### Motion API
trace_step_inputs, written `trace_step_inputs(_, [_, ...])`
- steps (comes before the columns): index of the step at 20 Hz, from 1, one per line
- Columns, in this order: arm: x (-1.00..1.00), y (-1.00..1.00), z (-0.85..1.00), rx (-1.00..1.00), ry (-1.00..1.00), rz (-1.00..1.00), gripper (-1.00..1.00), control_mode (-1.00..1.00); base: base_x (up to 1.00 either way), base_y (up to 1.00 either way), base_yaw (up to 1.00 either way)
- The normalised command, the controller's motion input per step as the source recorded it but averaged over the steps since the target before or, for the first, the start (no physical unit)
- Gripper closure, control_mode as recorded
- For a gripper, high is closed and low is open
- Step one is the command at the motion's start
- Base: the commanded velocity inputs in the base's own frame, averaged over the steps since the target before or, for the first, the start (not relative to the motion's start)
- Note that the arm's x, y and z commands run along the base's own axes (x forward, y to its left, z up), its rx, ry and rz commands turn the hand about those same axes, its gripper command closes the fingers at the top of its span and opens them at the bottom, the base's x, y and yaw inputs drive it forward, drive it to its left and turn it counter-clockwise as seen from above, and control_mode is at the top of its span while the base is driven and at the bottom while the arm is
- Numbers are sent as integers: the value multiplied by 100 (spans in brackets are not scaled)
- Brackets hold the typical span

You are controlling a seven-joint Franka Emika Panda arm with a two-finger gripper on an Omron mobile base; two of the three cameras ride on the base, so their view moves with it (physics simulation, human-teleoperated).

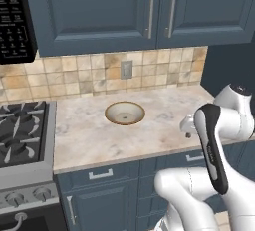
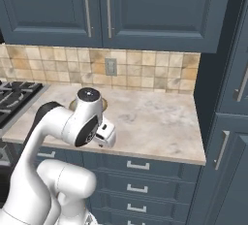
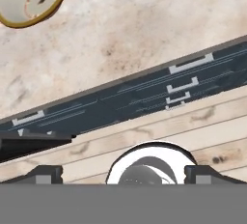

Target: Pick the cup and bowl from the counter and place them on the counter next to the sink.

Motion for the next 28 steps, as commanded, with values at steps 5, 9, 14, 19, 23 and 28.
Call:
trace_step_inputs(5, [23, 23, -13, 1, 0, 0, -100, -100, 0, 0, 0])
trace_step_inputs(9, [57, 16, 0, -1, 6, -8, -100, -100, 0, 0, 0])
trace_step_inputs(14, [80, 11, 0, 0, 4, -6, -100, -100, 0, 0, 0])
trace_step_inputs(19, [78, 1, 0, 0, 1, -5, -100, -100, 0, 0, 0])
trace_step_inputs(23, [74, 2, 0, 0, 3, -2, -100, -100, 0, 0, 0])
trace_step_inputs(28, [66, 0, 0, 0, 5, 0, -100, -100, 0, 0, 0])
